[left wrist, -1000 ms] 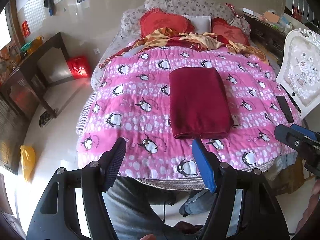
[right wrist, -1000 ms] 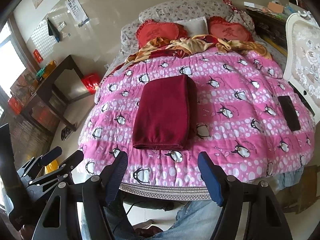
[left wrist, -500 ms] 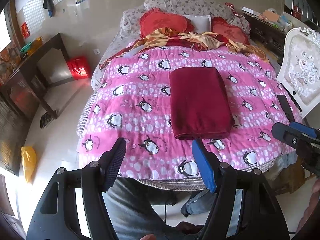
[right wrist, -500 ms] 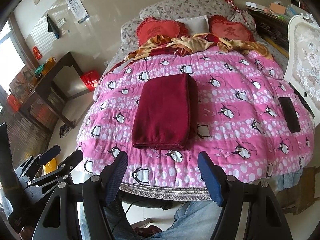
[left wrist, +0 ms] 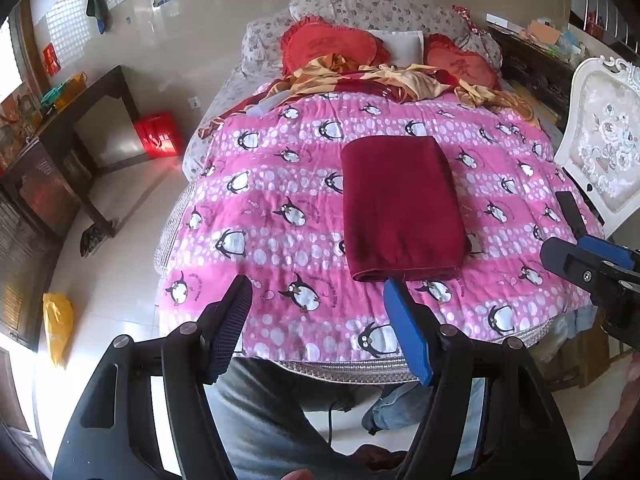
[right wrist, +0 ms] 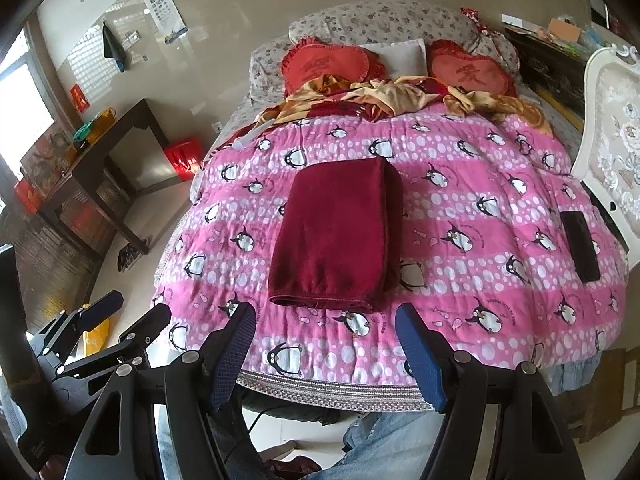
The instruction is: Fold small clothes
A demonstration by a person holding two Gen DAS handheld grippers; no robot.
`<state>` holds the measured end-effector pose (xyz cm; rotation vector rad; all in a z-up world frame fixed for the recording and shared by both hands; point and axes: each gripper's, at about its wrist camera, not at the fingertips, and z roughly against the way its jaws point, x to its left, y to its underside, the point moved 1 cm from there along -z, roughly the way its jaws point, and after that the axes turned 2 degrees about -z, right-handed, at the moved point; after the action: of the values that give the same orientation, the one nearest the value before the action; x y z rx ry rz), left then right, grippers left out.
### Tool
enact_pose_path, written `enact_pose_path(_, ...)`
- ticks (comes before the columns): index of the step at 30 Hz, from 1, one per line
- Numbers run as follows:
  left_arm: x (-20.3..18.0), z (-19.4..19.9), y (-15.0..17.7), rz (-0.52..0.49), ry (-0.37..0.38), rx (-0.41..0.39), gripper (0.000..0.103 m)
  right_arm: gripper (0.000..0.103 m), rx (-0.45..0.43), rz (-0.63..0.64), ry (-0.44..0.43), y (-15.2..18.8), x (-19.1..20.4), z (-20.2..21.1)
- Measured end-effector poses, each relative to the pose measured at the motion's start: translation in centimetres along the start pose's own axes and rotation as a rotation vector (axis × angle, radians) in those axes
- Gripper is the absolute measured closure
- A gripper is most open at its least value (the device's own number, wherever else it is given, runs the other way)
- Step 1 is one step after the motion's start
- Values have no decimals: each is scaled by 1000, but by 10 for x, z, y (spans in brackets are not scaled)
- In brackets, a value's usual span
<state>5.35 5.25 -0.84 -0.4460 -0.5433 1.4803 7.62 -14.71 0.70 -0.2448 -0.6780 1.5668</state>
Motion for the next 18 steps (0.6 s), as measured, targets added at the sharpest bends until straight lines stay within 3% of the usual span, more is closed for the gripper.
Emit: enact_pose_path(18, 2, -3, -1, -2, -2, 3, 34, 33, 9, 3, 8, -1, 0, -5)
